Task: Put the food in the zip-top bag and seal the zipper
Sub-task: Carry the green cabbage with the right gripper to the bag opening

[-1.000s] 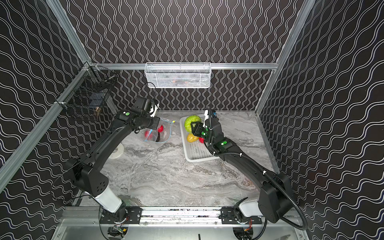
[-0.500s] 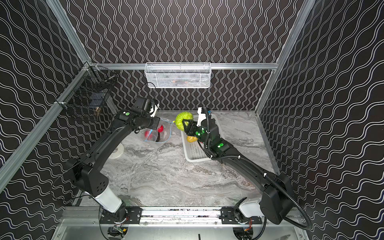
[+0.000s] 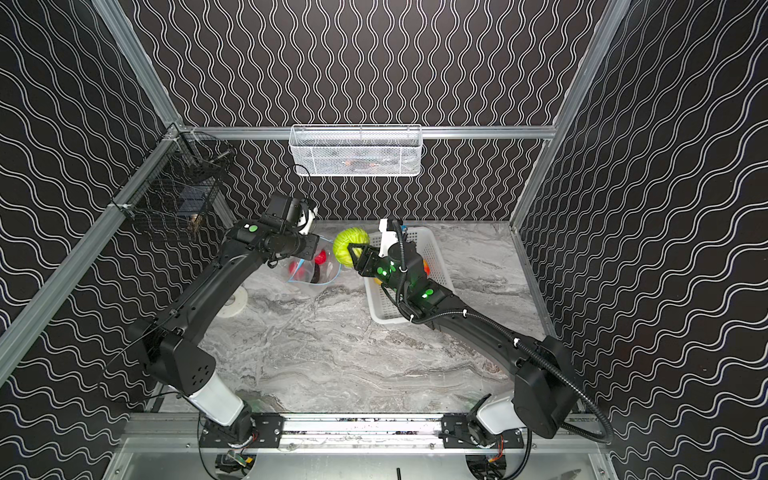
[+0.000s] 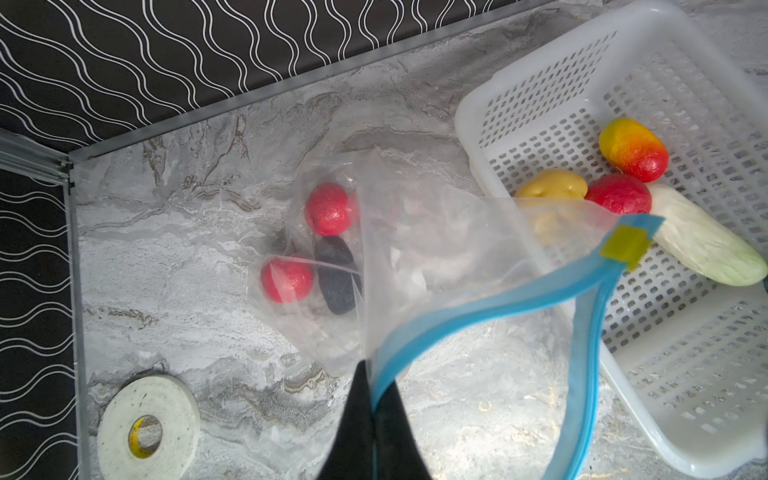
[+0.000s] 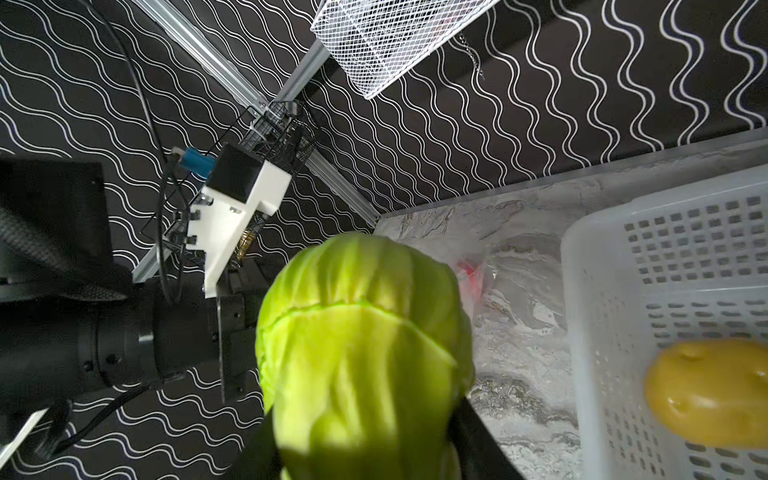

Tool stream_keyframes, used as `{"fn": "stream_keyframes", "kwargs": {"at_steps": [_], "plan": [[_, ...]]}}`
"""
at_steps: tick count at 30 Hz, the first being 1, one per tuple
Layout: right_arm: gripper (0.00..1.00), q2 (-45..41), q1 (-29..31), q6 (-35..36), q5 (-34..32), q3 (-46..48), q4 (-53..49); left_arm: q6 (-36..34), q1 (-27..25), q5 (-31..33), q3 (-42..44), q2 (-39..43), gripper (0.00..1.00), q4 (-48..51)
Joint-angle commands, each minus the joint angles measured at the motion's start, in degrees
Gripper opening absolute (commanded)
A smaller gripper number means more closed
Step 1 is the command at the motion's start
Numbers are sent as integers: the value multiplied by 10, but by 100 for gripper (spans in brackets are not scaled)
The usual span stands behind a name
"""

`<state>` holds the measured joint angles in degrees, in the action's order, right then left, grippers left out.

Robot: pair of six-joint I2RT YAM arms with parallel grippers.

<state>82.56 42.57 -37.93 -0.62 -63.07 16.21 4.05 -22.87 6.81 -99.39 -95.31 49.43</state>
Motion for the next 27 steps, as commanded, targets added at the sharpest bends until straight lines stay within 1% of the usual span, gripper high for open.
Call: {"fn": "stream_keyframes", "kwargs": {"at_steps": [1, 7, 13, 19, 27], "plan": [[18, 4, 6, -10, 5, -7, 49, -6, 1, 0, -5, 2, 0, -2], [18, 24, 23, -20, 15, -9, 71, -4, 2, -6, -9, 0, 0, 1], [18, 52, 35, -21, 22, -28, 71, -5, 1, -6, -10, 0, 0, 1], [18, 78, 38, -16, 30, -53, 58, -6, 0, -7, -16, 0, 0, 5], [18, 96, 39, -20, 33, -61, 62, -3, 1, -12, -21, 3, 0, 7]]}}
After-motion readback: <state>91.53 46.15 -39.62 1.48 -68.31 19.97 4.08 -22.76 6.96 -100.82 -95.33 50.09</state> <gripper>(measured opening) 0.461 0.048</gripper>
